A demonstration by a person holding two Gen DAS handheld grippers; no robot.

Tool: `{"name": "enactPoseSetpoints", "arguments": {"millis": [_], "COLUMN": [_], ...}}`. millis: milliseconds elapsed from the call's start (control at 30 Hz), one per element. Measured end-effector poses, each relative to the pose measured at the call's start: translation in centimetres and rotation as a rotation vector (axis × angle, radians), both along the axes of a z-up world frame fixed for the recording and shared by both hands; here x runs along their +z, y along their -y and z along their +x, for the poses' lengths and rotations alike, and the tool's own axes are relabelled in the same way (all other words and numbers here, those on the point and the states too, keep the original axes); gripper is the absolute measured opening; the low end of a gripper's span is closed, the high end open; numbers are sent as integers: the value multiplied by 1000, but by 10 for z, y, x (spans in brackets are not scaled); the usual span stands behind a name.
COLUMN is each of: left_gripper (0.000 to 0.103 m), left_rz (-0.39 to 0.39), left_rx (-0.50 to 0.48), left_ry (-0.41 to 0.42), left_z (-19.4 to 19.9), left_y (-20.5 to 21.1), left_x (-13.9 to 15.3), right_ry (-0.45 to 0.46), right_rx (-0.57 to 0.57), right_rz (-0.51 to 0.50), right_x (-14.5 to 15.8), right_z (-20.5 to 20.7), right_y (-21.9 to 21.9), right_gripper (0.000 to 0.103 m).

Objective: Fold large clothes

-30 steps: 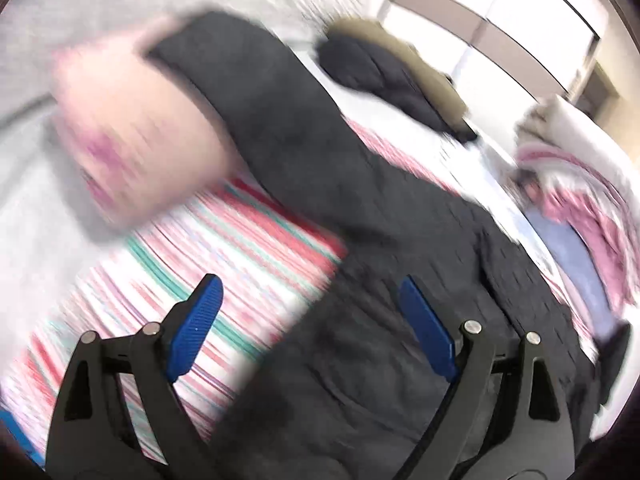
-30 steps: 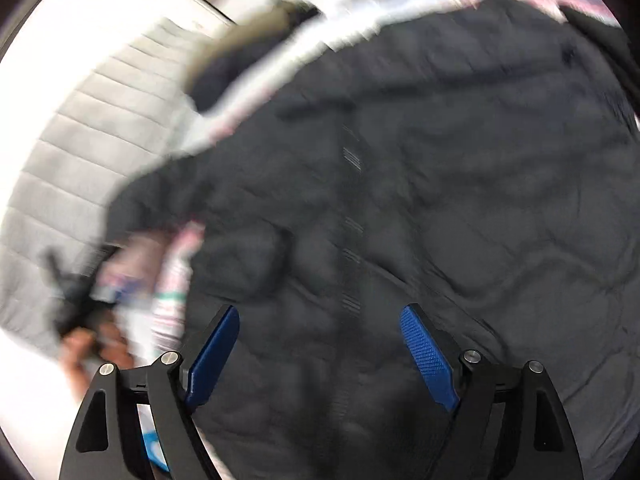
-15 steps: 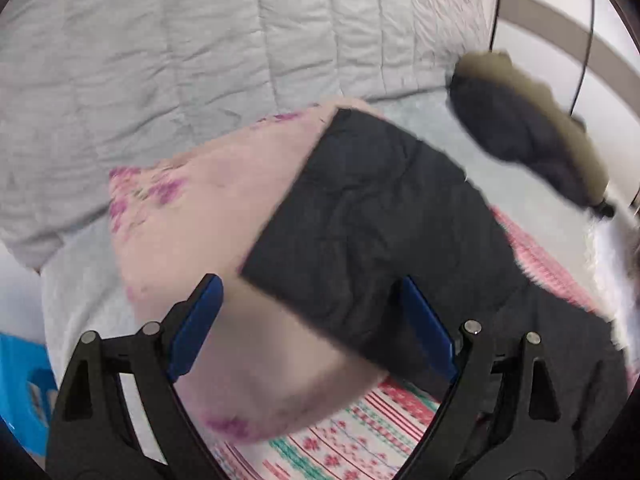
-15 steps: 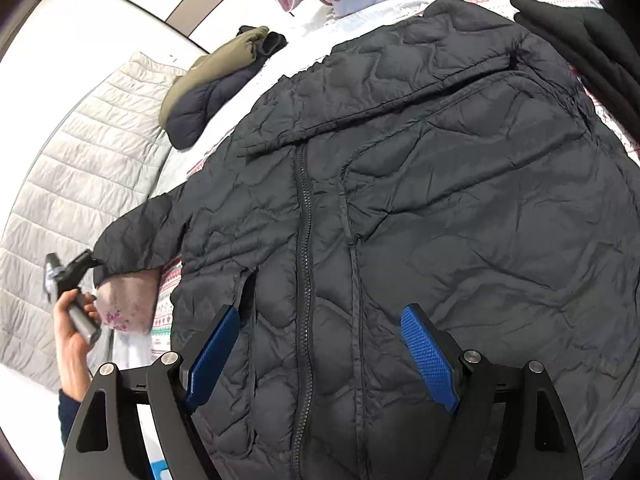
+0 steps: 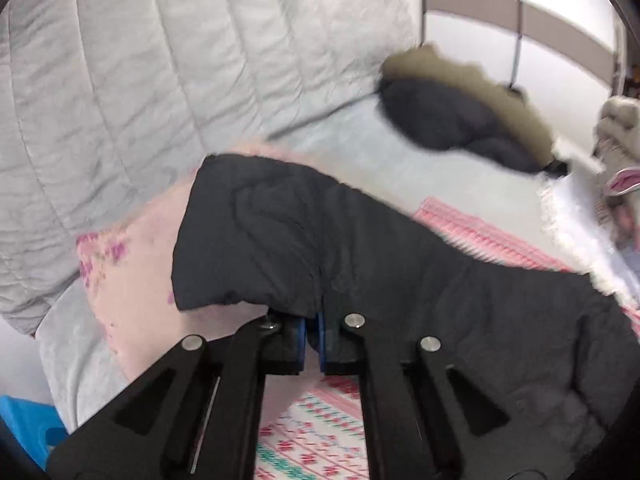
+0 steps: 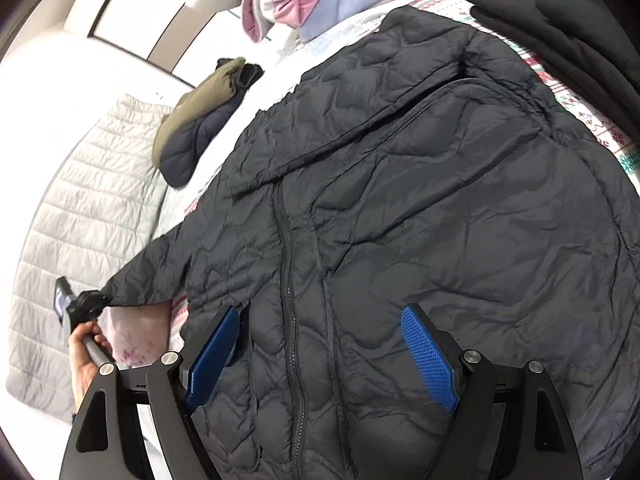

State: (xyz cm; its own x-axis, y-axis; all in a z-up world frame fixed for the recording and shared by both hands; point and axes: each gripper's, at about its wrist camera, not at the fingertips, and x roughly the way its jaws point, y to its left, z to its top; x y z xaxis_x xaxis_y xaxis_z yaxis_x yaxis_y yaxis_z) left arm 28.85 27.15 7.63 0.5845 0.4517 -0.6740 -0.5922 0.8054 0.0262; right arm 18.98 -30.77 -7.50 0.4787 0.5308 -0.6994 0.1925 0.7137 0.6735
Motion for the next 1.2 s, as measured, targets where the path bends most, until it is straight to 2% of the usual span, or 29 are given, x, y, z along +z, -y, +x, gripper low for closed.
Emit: {"name": "enactPoseSetpoints", "arguments": {"millis": [200, 300, 433, 533, 633, 733, 767, 800, 867, 1000, 1100, 1200], "left_gripper": [5, 5, 5, 6, 7, 28, 41, 55, 61, 61, 61, 62], "left_rz": [-25, -17, -49, -84, -92, -168, -197, -215, -210, -214, -241, -192], "left_rx": [-152, -265, -429, -607, -710, -817, -843, -856, -850, -805, -768, -715], "left_ry": [148, 181, 210, 172, 98, 14, -11, -37, -54, -82, -101, -126], "left_z": [-12, -8, -3, 6, 15, 22, 24, 26, 26, 21, 6, -30], "left_y": [64, 113, 182, 246, 300, 346, 355, 363, 374, 368, 359, 346], "left_x": [55, 70, 70, 47, 10, -31, -42, -54, -64, -75, -80, -78], "right_ry": [2, -3, -15, -15, -7, -10, -12, -14, -21, -9, 41, 91], "right_rx": [-34, -52, -61, -64, -70, -81, -81, -80, -81, -86, -70, -60], "right_rz": [25, 42, 45, 47, 21, -13, -16, -16, -14, -34, -113, -222], "right_x": [0, -1, -3, -3, -2, -2, -3, -3, -5, -1, 12, 27], "right_z": [-2, -2, -2, -2, -3, -4, -4, -3, -3, -6, -9, -12], "right_y": [16, 23, 29, 31, 33, 37, 38, 39, 43, 45, 37, 25], "right_gripper": [84, 84, 84, 84, 84, 84, 84, 84, 84, 84, 84, 84]}}
